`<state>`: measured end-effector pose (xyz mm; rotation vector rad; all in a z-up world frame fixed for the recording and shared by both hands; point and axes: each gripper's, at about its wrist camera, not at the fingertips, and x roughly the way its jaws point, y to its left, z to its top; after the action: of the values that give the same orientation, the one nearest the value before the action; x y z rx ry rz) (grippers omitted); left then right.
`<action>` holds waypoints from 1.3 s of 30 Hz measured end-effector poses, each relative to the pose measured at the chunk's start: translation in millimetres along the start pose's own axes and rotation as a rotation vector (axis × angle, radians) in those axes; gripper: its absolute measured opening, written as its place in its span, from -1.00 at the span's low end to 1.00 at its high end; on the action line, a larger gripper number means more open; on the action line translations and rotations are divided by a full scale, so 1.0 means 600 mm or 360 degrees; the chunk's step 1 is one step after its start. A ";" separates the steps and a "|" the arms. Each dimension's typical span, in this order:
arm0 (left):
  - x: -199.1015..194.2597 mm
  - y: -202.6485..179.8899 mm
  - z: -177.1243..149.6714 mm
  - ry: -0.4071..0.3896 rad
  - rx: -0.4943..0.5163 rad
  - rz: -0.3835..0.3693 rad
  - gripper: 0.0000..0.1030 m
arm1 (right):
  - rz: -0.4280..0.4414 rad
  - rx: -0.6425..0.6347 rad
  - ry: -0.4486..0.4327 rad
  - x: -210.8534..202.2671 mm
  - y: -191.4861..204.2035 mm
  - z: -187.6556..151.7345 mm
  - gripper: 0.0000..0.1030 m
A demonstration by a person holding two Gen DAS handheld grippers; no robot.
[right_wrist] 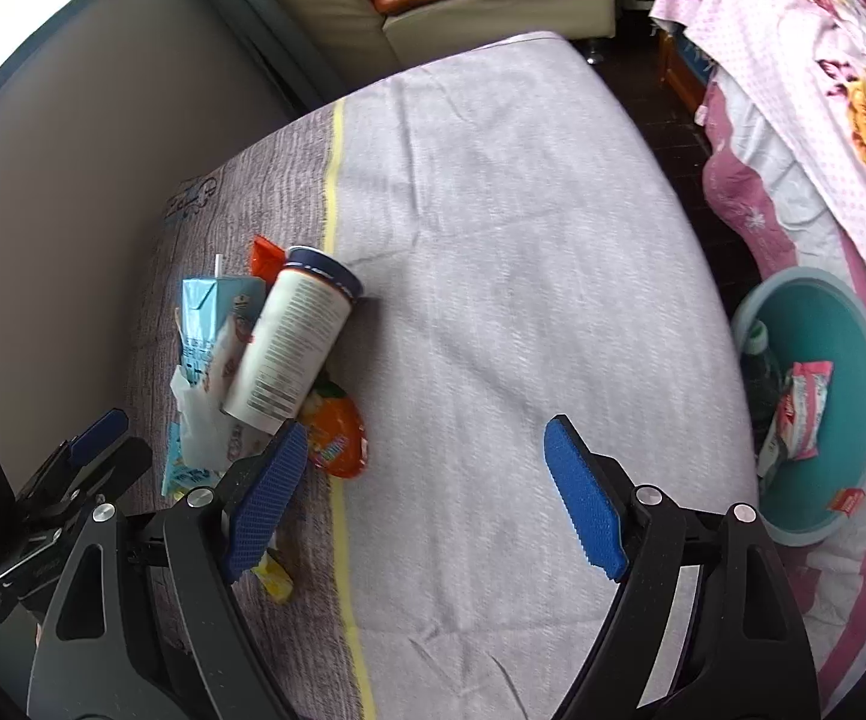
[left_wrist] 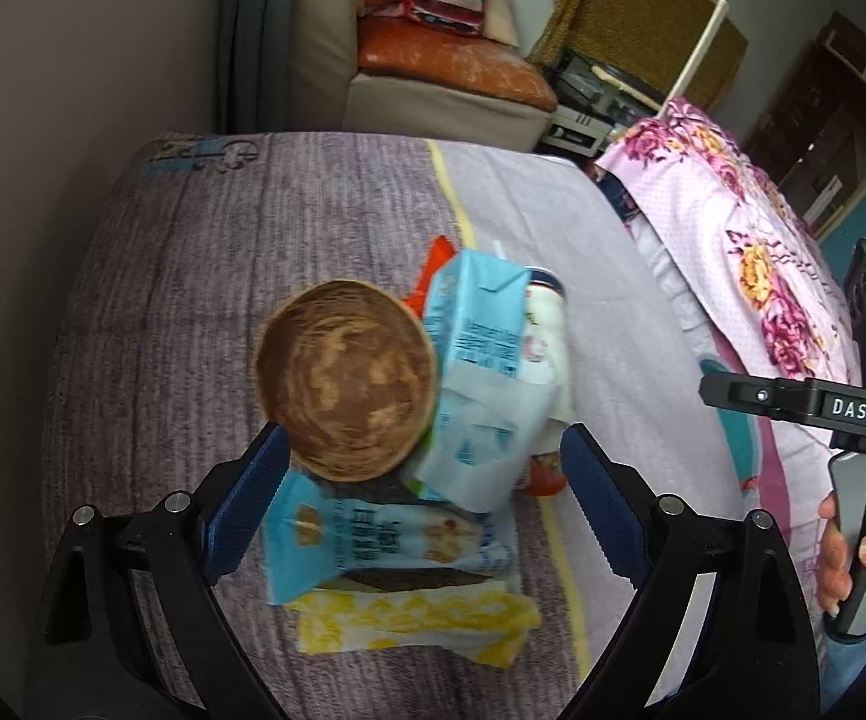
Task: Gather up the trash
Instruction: 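Move both open tools back toward the trash on the bed, then grasp the brown round bowl with the left tool while the right tool grasps the white paper cup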
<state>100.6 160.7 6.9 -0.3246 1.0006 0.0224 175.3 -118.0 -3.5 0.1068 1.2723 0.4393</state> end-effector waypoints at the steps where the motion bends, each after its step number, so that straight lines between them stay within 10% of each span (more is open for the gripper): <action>1: 0.003 0.013 0.001 0.0001 -0.0012 0.0017 0.78 | -0.0004 -0.0012 0.0002 0.006 0.008 0.004 0.50; 7: 0.034 0.098 0.006 0.0037 -0.0081 0.0142 0.78 | 0.0048 -0.0069 0.0054 0.050 0.052 0.033 0.14; 25: 0.138 0.123 0.033 0.0113 0.0089 0.0117 0.78 | 0.0204 0.0029 0.0285 0.174 0.098 0.074 0.12; 33: 0.136 0.105 0.031 0.0056 0.0093 0.0079 -0.52 | 0.0231 0.0016 0.0258 0.178 0.097 0.071 0.06; 39: 0.109 0.123 0.029 0.0007 -0.0066 0.0081 -0.87 | 0.0239 0.0016 0.0182 0.135 0.079 0.073 0.03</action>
<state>138.3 227.1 -57.4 -0.3371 1.0135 0.0887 222.2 -37.5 -48.1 0.1889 1.3841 0.5747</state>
